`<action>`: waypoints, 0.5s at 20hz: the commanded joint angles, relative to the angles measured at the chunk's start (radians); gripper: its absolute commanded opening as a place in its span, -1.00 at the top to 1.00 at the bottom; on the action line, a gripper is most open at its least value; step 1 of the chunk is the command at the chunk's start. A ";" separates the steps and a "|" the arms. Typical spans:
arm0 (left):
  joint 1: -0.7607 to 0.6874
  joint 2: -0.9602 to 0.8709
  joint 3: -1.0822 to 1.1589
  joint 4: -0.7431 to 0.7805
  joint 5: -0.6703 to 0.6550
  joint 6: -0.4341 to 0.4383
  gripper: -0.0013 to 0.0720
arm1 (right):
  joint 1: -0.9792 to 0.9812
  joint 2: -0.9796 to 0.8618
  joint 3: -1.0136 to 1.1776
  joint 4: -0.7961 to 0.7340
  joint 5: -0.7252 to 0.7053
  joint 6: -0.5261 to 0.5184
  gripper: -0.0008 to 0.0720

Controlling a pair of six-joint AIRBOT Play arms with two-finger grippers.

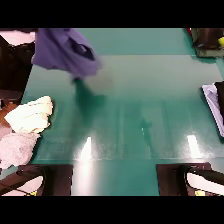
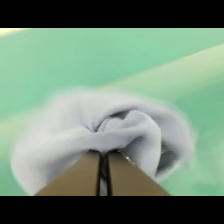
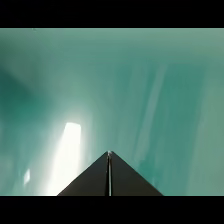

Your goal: Fold the shirts.

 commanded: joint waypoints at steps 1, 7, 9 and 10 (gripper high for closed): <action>-0.135 0.064 0.056 -0.271 -0.031 0.107 0.89 | -0.048 0.107 0.001 -0.001 -0.106 0.000 0.93; -0.264 -0.056 -0.015 -0.272 -0.278 0.106 0.89 | -0.136 0.207 0.000 0.000 -0.103 0.000 0.93; -0.264 -0.121 -0.067 -0.258 -0.278 0.100 0.88 | -0.152 0.226 0.000 0.002 -0.096 0.000 0.93; -0.264 -0.153 -0.089 -0.231 -0.259 0.083 0.85 | -0.156 0.233 0.000 0.005 -0.089 0.000 0.93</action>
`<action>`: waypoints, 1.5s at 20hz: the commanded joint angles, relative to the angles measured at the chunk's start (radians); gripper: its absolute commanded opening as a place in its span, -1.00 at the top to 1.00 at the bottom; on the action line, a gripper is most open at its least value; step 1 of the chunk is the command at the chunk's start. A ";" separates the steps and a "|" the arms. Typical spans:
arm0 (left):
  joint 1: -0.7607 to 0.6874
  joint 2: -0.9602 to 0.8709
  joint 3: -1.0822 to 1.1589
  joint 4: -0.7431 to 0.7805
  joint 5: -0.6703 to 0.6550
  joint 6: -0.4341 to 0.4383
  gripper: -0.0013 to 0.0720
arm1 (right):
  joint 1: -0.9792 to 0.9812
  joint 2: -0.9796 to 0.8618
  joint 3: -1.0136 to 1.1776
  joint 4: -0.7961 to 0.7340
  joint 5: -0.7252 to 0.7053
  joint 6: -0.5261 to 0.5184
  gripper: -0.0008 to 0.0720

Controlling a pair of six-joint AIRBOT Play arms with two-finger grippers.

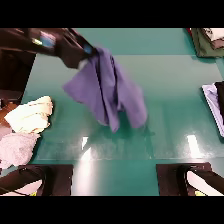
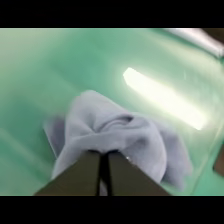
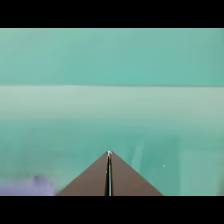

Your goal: Fold the shirts.

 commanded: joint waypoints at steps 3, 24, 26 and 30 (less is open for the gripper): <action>0.001 -0.160 -0.069 0.150 -0.035 -0.142 -0.84 | -0.025 0.038 0.000 0.004 0.042 -0.001 0.93; -0.016 0.253 -1.219 -0.031 0.375 -0.267 -0.81 | -0.003 -0.120 0.000 0.006 0.152 -0.012 0.93; -0.042 0.238 -1.228 0.035 0.441 -0.360 -0.81 | 0.021 -0.120 0.000 0.005 0.152 -0.029 0.93; -0.042 0.209 -1.229 0.137 0.433 -0.452 -0.80 | 0.061 -0.121 -0.001 0.004 0.153 -0.030 0.93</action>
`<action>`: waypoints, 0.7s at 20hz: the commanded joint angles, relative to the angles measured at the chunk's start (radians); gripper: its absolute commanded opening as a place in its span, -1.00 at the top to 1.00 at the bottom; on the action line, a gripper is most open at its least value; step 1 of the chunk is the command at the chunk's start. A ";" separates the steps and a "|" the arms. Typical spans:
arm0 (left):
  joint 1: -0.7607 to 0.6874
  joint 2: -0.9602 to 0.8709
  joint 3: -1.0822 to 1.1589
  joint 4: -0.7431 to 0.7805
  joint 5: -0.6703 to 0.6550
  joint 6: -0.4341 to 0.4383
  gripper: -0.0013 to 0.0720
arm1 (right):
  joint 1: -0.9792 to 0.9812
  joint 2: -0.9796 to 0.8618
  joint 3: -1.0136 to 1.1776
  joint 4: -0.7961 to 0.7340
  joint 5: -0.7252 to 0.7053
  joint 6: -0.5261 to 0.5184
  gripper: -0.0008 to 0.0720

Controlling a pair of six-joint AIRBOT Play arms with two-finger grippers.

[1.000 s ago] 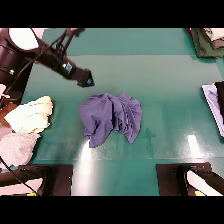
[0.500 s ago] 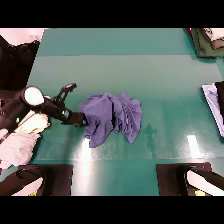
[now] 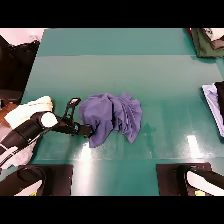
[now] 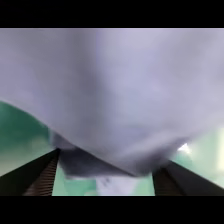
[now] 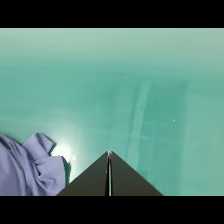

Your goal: Fold the shirts.

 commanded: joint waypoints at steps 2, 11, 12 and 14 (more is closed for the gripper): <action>-0.015 -0.013 -0.013 0.068 0.041 -0.073 -0.04 | 0.031 -0.002 0.000 -0.001 0.003 -0.006 0.93; -0.015 0.048 0.261 0.215 -0.139 -0.047 0.89 | 0.030 0.055 -0.275 0.066 0.126 -0.005 0.93; -0.015 0.050 0.322 0.267 -0.192 -0.047 0.89 | 0.031 0.091 -0.395 0.107 0.093 -0.006 0.93; -0.015 0.050 0.414 0.348 -0.278 -0.047 0.89 | 0.038 0.166 -0.655 0.182 -0.004 -0.007 0.93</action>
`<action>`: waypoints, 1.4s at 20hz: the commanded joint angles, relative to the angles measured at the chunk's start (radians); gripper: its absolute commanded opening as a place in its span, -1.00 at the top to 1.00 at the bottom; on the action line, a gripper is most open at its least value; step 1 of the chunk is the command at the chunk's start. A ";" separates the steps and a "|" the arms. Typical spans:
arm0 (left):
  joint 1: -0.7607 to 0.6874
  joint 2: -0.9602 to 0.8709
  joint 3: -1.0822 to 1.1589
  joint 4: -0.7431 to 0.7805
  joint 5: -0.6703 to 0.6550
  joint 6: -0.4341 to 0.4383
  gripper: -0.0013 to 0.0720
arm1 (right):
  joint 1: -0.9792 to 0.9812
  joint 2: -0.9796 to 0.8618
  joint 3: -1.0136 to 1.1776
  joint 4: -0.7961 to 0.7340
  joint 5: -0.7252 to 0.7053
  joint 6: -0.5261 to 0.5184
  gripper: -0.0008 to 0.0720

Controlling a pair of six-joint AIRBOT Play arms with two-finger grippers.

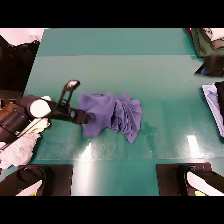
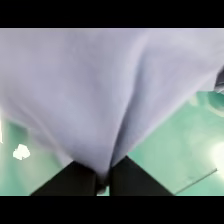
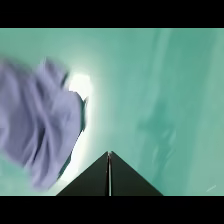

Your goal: Fold the shirts.

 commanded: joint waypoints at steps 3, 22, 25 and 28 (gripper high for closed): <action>0.000 0.011 0.195 0.176 -0.180 0.006 0.88 | 0.040 0.163 -0.648 0.230 -0.227 -0.010 -0.36; 0.000 0.010 0.202 0.171 -0.216 0.005 0.88 | 0.579 -0.138 -0.895 0.430 -0.730 0.011 -0.20; 0.000 0.010 0.202 0.171 -0.216 0.005 0.89 | 0.579 -0.155 -0.873 0.410 -0.735 0.010 0.83; 0.002 0.010 0.206 0.195 -0.216 0.005 0.89 | 0.566 -0.099 -0.871 0.349 -0.739 0.010 0.93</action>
